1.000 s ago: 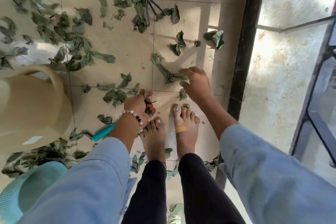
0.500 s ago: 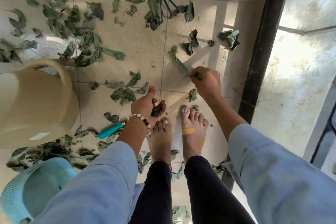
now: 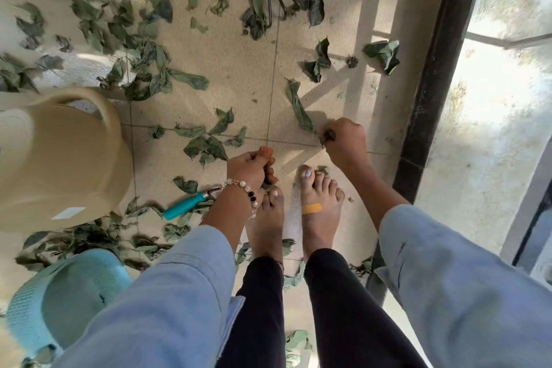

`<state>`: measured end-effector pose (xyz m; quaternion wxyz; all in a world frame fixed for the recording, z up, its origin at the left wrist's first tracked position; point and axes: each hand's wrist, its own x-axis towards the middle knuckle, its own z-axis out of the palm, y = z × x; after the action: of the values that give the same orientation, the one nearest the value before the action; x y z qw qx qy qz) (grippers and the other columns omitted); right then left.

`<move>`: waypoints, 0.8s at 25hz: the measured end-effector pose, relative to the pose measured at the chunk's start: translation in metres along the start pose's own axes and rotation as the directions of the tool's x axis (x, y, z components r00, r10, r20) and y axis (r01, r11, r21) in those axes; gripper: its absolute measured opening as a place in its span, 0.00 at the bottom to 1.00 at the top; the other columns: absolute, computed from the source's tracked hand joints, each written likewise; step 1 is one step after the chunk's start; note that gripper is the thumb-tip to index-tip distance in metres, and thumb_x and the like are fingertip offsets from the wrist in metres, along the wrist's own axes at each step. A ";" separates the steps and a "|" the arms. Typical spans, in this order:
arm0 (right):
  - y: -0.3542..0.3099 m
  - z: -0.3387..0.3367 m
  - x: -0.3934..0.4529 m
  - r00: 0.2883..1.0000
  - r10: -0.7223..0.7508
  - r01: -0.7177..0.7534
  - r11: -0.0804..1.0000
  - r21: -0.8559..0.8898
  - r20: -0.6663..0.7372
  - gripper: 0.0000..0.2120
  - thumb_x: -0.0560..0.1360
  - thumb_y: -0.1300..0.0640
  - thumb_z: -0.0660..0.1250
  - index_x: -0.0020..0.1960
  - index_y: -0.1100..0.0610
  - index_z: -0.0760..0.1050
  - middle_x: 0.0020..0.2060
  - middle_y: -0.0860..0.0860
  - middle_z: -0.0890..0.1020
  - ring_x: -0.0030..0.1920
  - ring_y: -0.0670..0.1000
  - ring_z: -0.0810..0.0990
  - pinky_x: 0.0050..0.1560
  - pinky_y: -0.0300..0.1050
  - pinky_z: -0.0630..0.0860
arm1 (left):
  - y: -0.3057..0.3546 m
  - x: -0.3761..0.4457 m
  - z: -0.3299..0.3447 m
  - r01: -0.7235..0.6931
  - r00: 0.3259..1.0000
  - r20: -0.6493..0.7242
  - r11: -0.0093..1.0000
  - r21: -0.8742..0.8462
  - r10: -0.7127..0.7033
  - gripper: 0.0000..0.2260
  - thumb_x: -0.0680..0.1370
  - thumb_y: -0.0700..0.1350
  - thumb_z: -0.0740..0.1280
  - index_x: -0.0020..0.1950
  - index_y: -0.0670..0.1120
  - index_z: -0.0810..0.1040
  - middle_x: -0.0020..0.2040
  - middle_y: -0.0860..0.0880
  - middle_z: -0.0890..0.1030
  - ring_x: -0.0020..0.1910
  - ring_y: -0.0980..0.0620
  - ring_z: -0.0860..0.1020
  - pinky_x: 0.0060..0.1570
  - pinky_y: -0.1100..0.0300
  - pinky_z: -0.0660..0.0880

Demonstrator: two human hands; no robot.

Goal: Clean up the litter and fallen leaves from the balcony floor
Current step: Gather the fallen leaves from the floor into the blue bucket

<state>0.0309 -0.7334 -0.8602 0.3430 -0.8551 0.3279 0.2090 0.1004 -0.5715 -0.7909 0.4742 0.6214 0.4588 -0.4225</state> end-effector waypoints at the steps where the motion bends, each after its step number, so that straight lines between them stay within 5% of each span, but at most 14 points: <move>1: -0.011 -0.010 -0.001 0.988 0.154 -0.157 0.951 0.267 0.033 0.06 0.68 0.68 0.70 0.44 0.62 0.82 0.40 0.57 0.83 0.42 0.58 0.81 0.42 0.47 0.77 | 0.000 -0.005 0.002 -0.001 1.000 -0.022 1.000 0.004 0.001 0.11 0.81 0.42 0.63 0.41 0.41 0.77 0.34 0.46 0.75 0.17 0.57 0.66 0.20 0.67 0.66; 3: -0.044 -0.026 -0.013 0.940 0.232 -0.340 0.672 0.658 0.248 0.07 0.68 0.68 0.72 0.44 0.60 0.81 0.39 0.56 0.83 0.41 0.55 0.82 0.50 0.55 0.80 | 0.004 -0.015 0.010 0.027 0.998 -0.060 0.998 -0.059 -0.031 0.15 0.82 0.50 0.61 0.42 0.42 0.79 0.35 0.46 0.77 0.19 0.57 0.67 0.22 0.66 0.67; 4: -0.062 -0.030 -0.024 0.944 0.178 -0.327 0.636 0.699 0.280 0.06 0.69 0.67 0.72 0.45 0.60 0.81 0.40 0.55 0.83 0.42 0.53 0.82 0.51 0.57 0.80 | 0.008 -0.022 0.016 0.062 0.997 -0.046 0.989 -0.136 -0.069 0.18 0.81 0.54 0.60 0.43 0.42 0.79 0.35 0.45 0.78 0.21 0.55 0.69 0.25 0.65 0.70; 8: -0.121 -0.040 -0.075 0.954 -0.105 -0.092 0.789 0.607 0.281 0.12 0.78 0.56 0.60 0.59 0.57 0.75 0.53 0.55 0.82 0.55 0.53 0.79 0.60 0.56 0.73 | 0.035 -0.044 0.032 0.204 0.977 0.130 0.925 -0.321 -0.170 0.27 0.76 0.68 0.57 0.43 0.44 0.77 0.40 0.44 0.79 0.46 0.46 0.79 0.54 0.51 0.75; 10: -0.125 -0.052 -0.078 0.881 -0.221 -0.029 0.858 0.513 0.419 0.21 0.82 0.47 0.52 0.73 0.50 0.63 0.73 0.52 0.65 0.75 0.51 0.58 0.76 0.55 0.45 | 0.047 -0.045 0.030 0.263 0.955 0.219 0.907 -0.327 -0.198 0.29 0.76 0.69 0.55 0.53 0.45 0.77 0.50 0.43 0.78 0.55 0.43 0.75 0.54 0.46 0.75; 11: -0.123 -0.060 -0.073 0.832 -0.261 0.043 0.910 0.412 0.489 0.25 0.82 0.43 0.48 0.77 0.49 0.55 0.78 0.49 0.52 0.77 0.49 0.42 0.73 0.56 0.29 | 0.052 -0.043 0.028 0.273 0.948 0.247 0.914 -0.299 -0.203 0.29 0.77 0.68 0.54 0.60 0.45 0.74 0.57 0.43 0.77 0.57 0.42 0.75 0.51 0.45 0.75; 13: -0.115 -0.063 -0.056 0.792 -0.317 0.266 0.948 0.173 0.522 0.26 0.81 0.40 0.46 0.77 0.47 0.52 0.77 0.43 0.43 0.74 0.47 0.28 0.65 0.59 0.20 | 0.059 -0.035 0.027 0.231 0.958 0.214 0.954 -0.194 -0.188 0.31 0.79 0.67 0.52 0.70 0.46 0.69 0.64 0.45 0.76 0.61 0.42 0.76 0.53 0.46 0.76; 14: -0.114 -0.065 -0.045 0.799 -0.310 0.264 0.951 0.163 0.515 0.25 0.82 0.41 0.47 0.76 0.47 0.57 0.77 0.43 0.48 0.75 0.47 0.31 0.67 0.60 0.22 | 0.060 -0.030 0.027 0.192 0.975 0.148 0.966 -0.174 -0.167 0.29 0.79 0.66 0.52 0.69 0.45 0.70 0.61 0.46 0.79 0.59 0.43 0.78 0.55 0.48 0.76; 16: -0.113 -0.069 -0.020 0.903 -0.210 0.004 0.876 0.482 0.374 0.22 0.82 0.45 0.53 0.70 0.54 0.69 0.67 0.49 0.73 0.76 0.51 0.55 0.74 0.52 0.48 | 0.061 -0.020 0.028 0.160 0.987 0.044 0.954 -0.254 -0.154 0.24 0.79 0.63 0.56 0.54 0.43 0.77 0.36 0.47 0.83 0.34 0.51 0.80 0.34 0.61 0.77; 18: -0.101 -0.054 0.013 0.986 -0.001 -0.111 0.752 0.650 0.170 0.16 0.79 0.52 0.62 0.57 0.63 0.79 0.46 0.52 0.83 0.55 0.52 0.79 0.57 0.43 0.73 | 0.064 -0.005 0.023 0.115 0.990 -0.045 0.960 -0.255 -0.131 0.22 0.79 0.61 0.59 0.40 0.44 0.74 0.19 0.52 0.70 0.16 0.56 0.64 0.18 0.70 0.61; 20: -0.082 -0.031 0.037 0.999 0.026 -0.035 0.965 0.261 0.040 0.14 0.75 0.56 0.69 0.56 0.63 0.77 0.47 0.54 0.79 0.47 0.51 0.77 0.51 0.48 0.75 | 0.063 0.012 0.015 0.085 0.990 -0.088 0.973 -0.212 -0.106 0.22 0.79 0.61 0.60 0.36 0.44 0.71 0.18 0.53 0.66 0.13 0.56 0.58 0.18 0.72 0.56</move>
<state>0.1183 -0.7258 -0.8239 0.4552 -0.7934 0.3594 0.1846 0.1629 -0.5918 -0.7925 0.4924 0.5656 0.5528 -0.3633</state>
